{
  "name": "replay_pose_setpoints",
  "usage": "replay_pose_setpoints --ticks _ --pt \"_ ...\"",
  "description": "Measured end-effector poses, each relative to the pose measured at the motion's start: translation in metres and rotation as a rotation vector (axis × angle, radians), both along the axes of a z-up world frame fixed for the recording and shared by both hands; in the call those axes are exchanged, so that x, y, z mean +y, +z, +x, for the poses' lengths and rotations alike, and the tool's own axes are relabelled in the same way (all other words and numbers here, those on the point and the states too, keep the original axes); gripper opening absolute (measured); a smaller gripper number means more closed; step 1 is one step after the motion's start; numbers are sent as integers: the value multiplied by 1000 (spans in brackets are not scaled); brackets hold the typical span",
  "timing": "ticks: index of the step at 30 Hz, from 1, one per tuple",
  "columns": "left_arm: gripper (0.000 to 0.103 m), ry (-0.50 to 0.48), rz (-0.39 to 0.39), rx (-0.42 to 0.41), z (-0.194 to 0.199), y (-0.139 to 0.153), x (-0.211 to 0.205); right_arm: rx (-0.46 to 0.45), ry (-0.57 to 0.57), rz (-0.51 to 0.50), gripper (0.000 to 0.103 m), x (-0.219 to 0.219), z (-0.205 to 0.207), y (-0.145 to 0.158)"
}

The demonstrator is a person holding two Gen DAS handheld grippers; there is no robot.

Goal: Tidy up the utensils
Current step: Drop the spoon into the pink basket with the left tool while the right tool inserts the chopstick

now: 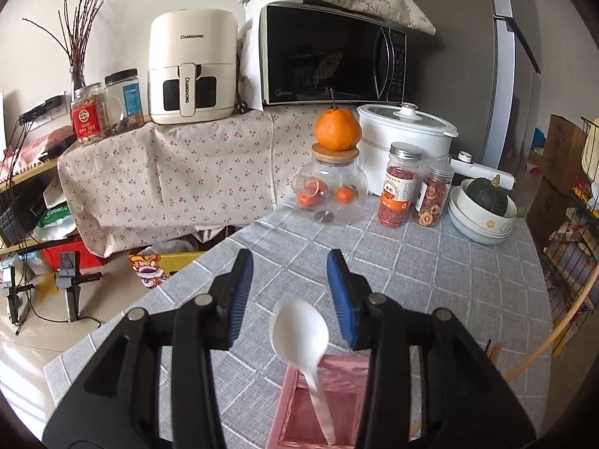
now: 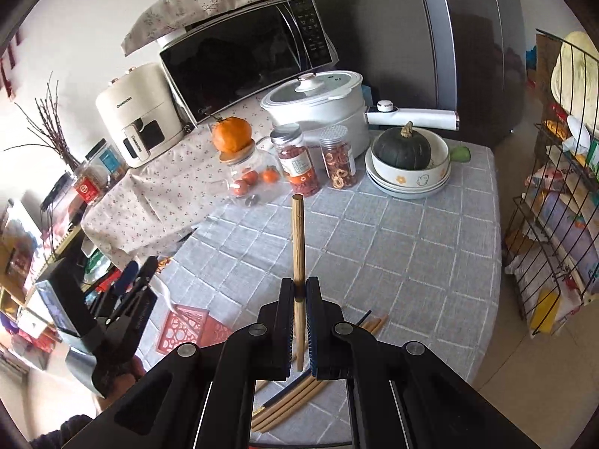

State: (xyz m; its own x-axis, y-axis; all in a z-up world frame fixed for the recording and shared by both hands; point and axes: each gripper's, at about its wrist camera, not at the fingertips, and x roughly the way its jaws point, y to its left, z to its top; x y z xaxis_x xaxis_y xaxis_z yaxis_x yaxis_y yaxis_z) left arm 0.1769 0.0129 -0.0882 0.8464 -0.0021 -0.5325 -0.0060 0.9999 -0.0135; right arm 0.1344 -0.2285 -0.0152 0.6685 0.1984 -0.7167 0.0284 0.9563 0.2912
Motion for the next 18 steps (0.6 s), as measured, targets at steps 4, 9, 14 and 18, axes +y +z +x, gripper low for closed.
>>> replay_pose_setpoints --ticks 4,9,14,18 --pt "53 -55 -53 69 -2 11 3 -48 56 7 6 17 -5 20" --pt "66 -71 -64 117 -13 32 18 -113 111 38 6 38 -8 43" --pt "68 -1 -65 212 -20 43 44 -157 137 103 6 54 -5 55" --pt "70 21 -107 257 -29 42 61 -166 155 106 6 72 4 49"
